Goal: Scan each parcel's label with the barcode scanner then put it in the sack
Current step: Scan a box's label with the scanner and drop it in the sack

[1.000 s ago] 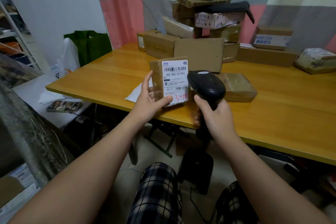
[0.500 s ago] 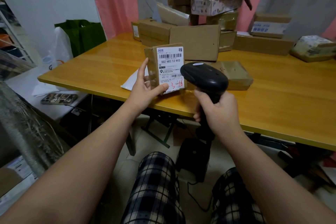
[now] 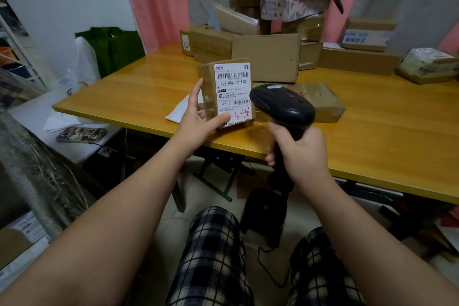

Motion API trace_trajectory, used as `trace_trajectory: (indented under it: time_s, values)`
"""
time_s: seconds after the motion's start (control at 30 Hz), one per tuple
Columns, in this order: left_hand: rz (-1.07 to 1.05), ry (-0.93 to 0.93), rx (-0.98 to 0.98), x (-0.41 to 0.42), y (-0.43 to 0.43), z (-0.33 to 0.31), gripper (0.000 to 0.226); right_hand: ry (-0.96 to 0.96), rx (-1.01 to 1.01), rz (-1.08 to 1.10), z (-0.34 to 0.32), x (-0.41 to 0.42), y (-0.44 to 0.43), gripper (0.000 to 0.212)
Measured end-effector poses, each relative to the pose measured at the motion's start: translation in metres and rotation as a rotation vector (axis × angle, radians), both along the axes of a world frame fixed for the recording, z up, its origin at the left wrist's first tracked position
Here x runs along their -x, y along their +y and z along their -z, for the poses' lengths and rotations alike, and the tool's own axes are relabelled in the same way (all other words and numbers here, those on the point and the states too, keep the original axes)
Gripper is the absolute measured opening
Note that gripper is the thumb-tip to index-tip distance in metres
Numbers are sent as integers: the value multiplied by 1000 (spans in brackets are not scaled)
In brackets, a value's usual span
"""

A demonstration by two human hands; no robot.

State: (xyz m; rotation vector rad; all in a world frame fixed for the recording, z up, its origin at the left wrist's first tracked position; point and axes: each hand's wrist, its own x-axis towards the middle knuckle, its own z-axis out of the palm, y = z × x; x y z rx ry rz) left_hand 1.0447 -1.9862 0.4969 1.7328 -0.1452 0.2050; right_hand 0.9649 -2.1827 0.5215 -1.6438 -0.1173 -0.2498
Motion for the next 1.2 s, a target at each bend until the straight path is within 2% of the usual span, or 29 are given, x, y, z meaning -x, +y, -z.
trace_trajectory:
  time_s: [0.13, 0.27, 0.43, 0.53, 0.67, 0.73, 0.83, 0.93, 1.03, 1.13, 1.2]
  values:
    - [-6, -21, 27, 1, -2, -1, 95, -21, -5, -27, 1, -1, 1, 14]
    - [-60, -106, 137, 12, -3, -3, 93, -45, -5, -74, 1, -1, 11, 16]
    - [-174, -176, 179, 60, 33, -4, 91, -44, 53, -284, 4, 1, 54, 16]
    - [-330, -171, 148, 106, 76, 18, 92, -64, 141, -442, 18, 8, 97, 22]
    - [-605, -136, 143, 169, 136, 50, 89, -36, 216, -614, 43, 24, 159, 13]
    - [-740, -131, 67, 192, 168, 58, 90, -17, 248, -651, 56, 29, 189, 8]
    - [-945, -121, -68, 220, 220, 67, 95, 2, 274, -673, 69, 37, 229, 20]
    - [-1100, -17, -143, 244, 255, 82, 100, 25, 280, -725, 77, 44, 257, 13]
    - [-1177, 236, -289, 251, 271, 99, 95, 9, 327, -734, 85, 46, 273, 14]
    - [-1134, 491, -476, 236, 288, 115, 85, 29, 360, -695, 93, 41, 278, 14]
    - [-1029, 620, -589, 221, 300, 125, 79, 58, 380, -670, 98, 36, 279, 13]
